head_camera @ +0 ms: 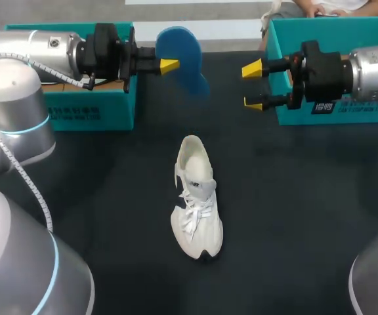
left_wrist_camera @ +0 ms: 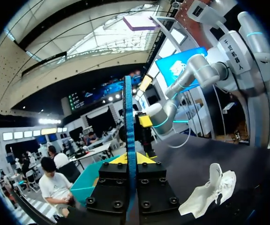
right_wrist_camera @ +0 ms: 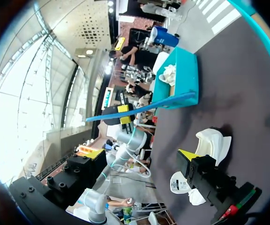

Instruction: Take the shoe out of the shoebox, open the shoe tongue, remove and reinsert the insole, then place the shoe into the shoebox

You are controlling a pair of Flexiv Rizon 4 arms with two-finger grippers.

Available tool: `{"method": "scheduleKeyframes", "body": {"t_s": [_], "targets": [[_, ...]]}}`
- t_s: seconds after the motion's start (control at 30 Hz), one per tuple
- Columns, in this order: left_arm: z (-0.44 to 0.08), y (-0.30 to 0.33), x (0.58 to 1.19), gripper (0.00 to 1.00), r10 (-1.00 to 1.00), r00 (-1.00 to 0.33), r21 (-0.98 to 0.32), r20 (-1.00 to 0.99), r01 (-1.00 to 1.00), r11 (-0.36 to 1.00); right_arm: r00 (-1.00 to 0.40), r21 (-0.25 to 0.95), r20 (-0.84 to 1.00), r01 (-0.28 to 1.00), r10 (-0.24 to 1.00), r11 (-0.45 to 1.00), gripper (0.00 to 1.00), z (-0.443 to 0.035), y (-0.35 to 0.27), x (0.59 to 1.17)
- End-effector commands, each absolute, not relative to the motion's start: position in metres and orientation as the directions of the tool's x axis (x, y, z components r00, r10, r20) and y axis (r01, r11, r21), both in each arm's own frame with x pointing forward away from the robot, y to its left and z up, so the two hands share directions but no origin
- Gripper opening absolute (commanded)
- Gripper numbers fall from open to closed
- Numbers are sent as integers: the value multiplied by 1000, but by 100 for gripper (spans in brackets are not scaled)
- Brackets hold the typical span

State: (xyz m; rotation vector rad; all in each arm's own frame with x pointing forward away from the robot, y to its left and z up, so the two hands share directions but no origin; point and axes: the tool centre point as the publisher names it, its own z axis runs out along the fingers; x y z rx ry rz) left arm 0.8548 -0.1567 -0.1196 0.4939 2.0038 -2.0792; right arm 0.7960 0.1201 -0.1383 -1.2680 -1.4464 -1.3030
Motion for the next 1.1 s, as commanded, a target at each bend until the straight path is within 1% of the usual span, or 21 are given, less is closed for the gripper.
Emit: {"method": "scheduleKeyframes", "body": {"t_s": [0.03,0.93,1.03,1.1], "targets": [[-120,-157,854,0,53,-522,-525,-851,848,-70,-181,189,970,982,164,-32,100,-139,122,797],[-120,-157,854,0,53,-522,-525,-851,848,-70,-181,189,970,982,164,-32,100,-139,122,797],[-130,-158,849,0,78,-357,-361,-931,932,-41,-181,189,970,982,164,-32,100,-139,122,797],[-134,-159,845,0,78,-275,-278,-958,960,-29,-177,183,971,983,163,-23,100,-137,124,797]]}}
